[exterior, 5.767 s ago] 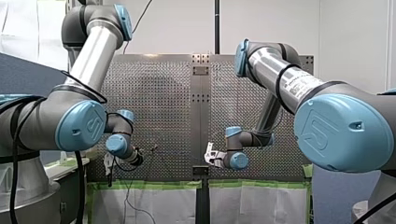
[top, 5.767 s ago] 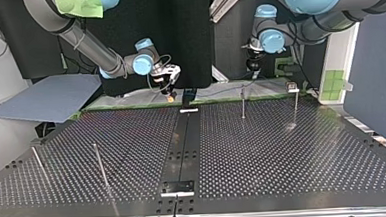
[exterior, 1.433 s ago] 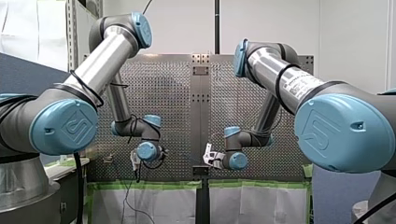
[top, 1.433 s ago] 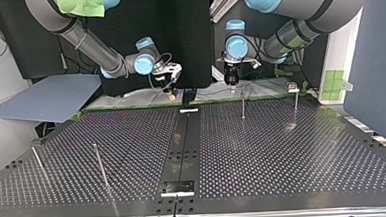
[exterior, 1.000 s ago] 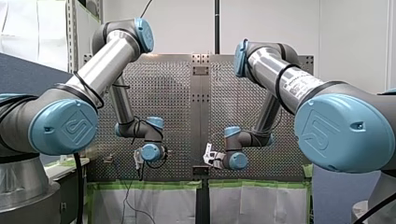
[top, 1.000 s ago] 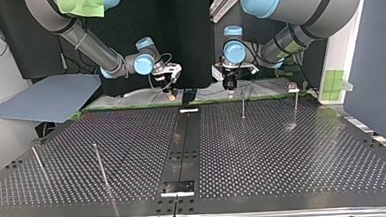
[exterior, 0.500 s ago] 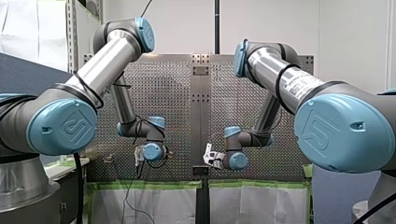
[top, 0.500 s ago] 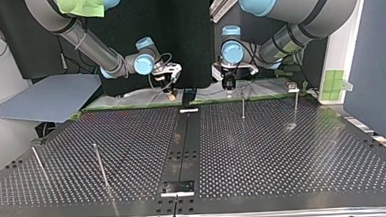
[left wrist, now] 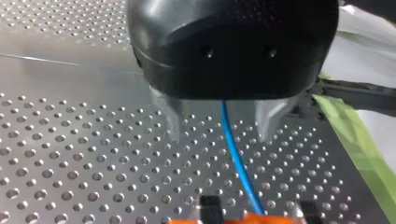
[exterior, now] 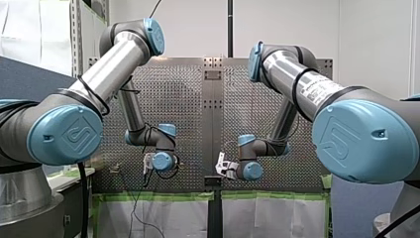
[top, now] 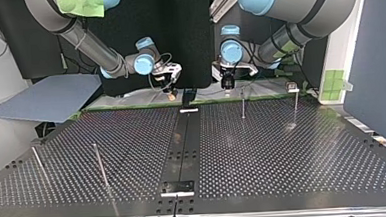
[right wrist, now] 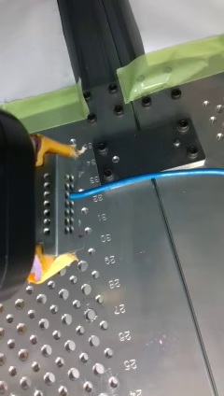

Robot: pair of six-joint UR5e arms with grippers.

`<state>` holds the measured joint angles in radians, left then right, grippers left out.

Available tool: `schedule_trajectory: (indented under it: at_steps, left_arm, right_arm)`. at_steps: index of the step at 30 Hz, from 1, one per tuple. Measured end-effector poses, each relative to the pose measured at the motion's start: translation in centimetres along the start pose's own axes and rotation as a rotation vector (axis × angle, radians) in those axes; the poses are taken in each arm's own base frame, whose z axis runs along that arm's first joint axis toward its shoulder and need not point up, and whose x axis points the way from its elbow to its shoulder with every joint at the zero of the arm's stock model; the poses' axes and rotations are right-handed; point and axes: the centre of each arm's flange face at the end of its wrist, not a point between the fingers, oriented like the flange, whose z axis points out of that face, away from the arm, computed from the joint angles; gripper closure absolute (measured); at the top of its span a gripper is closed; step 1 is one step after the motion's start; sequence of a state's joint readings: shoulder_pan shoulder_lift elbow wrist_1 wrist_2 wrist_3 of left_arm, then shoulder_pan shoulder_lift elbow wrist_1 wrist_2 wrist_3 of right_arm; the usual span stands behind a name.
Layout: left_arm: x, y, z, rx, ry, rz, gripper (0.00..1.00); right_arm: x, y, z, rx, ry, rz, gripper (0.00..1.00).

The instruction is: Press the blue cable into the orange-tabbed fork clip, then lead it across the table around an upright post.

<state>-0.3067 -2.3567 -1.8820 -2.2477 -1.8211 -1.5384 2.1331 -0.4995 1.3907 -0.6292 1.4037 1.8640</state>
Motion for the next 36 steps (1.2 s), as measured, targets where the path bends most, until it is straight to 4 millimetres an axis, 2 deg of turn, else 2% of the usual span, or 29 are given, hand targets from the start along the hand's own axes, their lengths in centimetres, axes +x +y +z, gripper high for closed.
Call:
schedule_trajectory:
  at_steps: [1,2,3,4,6,25,31,36]
  left_arm:
    - [0.0,0.0,0.0,0.0,0.0,0.006,0.79]
    - [0.0,0.0,0.0,0.0,0.0,0.01,0.79]
    - [0.0,0.0,0.0,0.0,0.0,0.014,0.91]
    - [0.0,0.0,0.0,0.0,0.0,0.016,0.97]
    - [0.0,0.0,0.0,0.0,0.0,0.018,1.0]
    - [-0.1,-0.3,-0.1,0.011,-0.008,-0.034,1.0]
    - [-0.7,-1.1,-0.2,0.052,-0.018,-0.077,1.0]
    - [-1.9,-1.7,-0.4,0.071,-0.038,-0.104,1.0]
  right_arm:
    - [0.0,0.0,0.0,0.0,0.0,0.0,1.0]
    - [0.0,0.0,0.0,0.0,0.0,0.0,1.0]
    - [0.0,0.0,0.0,0.0,-0.001,0.0,1.0]
    - [0.0,0.0,0.0,0.0,-0.001,0.0,1.0]
    - [0.0,0.0,0.0,0.0,-0.001,0.0,1.0]
    - [0.2,0.1,0.0,-0.002,-0.002,-0.024,1.0]
    - [1.9,-0.6,-0.1,-0.001,-0.006,-0.058,1.0]
    - [4.7,-1.7,-0.4,0.006,0.008,-0.065,1.0]
